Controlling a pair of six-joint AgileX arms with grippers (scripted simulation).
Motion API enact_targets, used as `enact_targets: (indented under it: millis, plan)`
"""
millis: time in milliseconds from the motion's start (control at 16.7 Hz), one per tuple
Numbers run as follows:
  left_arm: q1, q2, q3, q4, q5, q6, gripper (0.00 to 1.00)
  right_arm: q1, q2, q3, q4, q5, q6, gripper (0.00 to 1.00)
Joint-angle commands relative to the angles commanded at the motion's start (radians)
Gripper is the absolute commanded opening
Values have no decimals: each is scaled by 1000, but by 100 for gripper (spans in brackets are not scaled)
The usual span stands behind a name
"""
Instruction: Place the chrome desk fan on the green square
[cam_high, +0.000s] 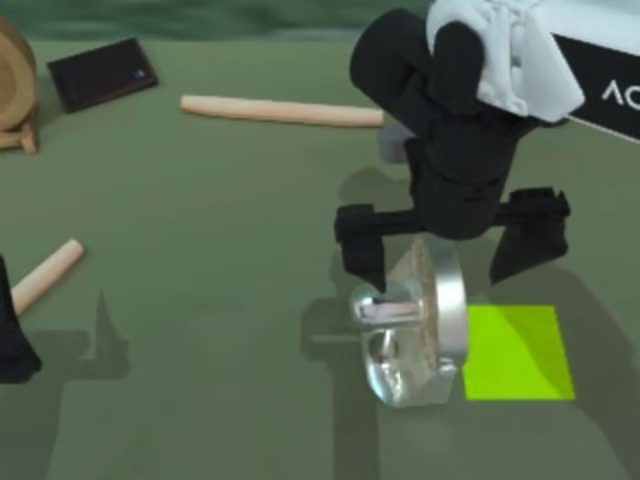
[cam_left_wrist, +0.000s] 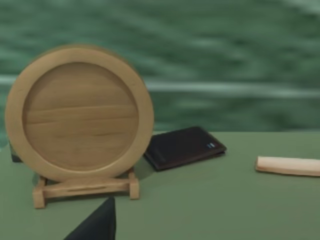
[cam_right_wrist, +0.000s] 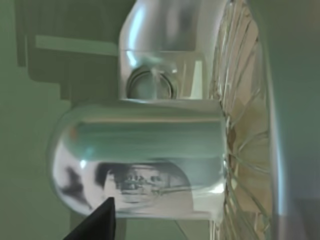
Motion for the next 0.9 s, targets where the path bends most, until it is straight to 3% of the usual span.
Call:
enact_targets:
  millis: [780, 900]
  plan:
    - [0, 0, 0, 0, 0, 0, 100, 0, 0, 0, 0, 0, 0, 2]
    - [0, 0, 0, 0, 0, 0, 100, 0, 0, 0, 0, 0, 0, 0]
